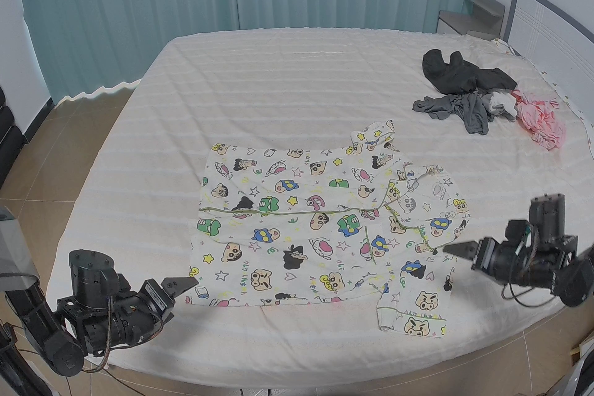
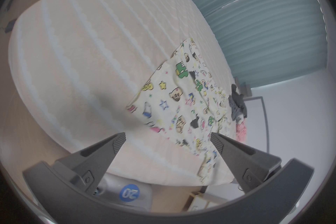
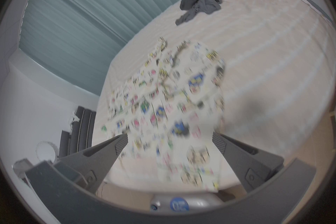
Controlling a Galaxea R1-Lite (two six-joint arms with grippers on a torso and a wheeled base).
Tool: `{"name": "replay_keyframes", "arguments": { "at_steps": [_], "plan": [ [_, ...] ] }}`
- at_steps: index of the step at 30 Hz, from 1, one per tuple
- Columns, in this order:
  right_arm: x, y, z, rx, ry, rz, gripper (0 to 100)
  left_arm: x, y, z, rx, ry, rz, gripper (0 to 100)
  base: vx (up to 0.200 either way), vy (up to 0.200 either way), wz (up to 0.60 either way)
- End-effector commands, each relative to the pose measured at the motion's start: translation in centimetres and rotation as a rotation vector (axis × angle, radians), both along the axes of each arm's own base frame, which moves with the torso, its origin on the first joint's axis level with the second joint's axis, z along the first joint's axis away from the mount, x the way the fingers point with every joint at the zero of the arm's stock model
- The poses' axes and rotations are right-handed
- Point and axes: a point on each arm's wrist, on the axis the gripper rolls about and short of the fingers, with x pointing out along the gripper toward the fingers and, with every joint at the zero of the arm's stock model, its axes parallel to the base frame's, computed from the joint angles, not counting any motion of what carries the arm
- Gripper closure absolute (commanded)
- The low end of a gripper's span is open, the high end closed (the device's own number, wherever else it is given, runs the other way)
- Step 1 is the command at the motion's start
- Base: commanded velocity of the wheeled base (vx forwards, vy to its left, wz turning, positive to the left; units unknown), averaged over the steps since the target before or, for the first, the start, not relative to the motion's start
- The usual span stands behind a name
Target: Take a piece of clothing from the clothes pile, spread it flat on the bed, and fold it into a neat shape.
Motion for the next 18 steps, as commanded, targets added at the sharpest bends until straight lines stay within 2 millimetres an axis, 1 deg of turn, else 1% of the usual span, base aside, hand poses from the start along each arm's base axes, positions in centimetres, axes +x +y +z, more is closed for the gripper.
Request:
{"name": "replay_keyframes", "arguments": {
  "at_steps": [1, 6, 9, 10, 11, 14, 16, 18],
  "plan": [
    [-10.4, -2.1, -1.1, -0.031, 0.039, 0.084, 0, -0.5, -1.2, -4.0, 0.261, 0.108, -0.112, 0, 0.000, 0.000, 0.00],
    [-10.5, -2.6, -1.4, -0.065, 0.061, 0.084, 0, 2.3, -2.2, -5.9, 0.340, 0.106, -0.060, 0, 0.000, 0.000, 0.00],
    [-10.4, -2.6, -1.4, -0.073, 0.055, 0.090, 0, 3.3, -2.4, -7.1, 0.414, 0.106, -0.071, 0, 0.000, 0.000, 0.00],
    [-10.4, -2.6, -1.4, -0.073, 0.055, 0.090, 0, 3.3, -2.4, -7.1, 0.414, 0.106, -0.071, 0, 0.000, 0.000, 0.00],
    [-10.4, -2.5, -1.4, -0.075, 0.056, 0.093, 0, 3.9, -2.7, -7.3, 0.420, 0.090, -0.071, 0, 0.000, 0.000, 0.00],
    [-10.5, -2.5, -1.5, -0.068, 0.059, 0.109, 0, 5.2, -3.0, -7.0, 0.405, 0.046, -0.054, 0, 0.000, 0.000, 0.00],
    [-10.5, -2.5, -1.5, -0.067, 0.059, 0.110, 0, 5.3, -3.0, -7.0, 0.404, 0.044, -0.054, 0, 0.000, 0.000, 0.00],
    [-10.3, -2.5, -1.7, -0.059, 0.078, 0.122, 0, 6.8, -3.4, -6.5, 0.384, -0.006, -0.037, 0, 0.000, 0.000, 0.00]
  ]
}}
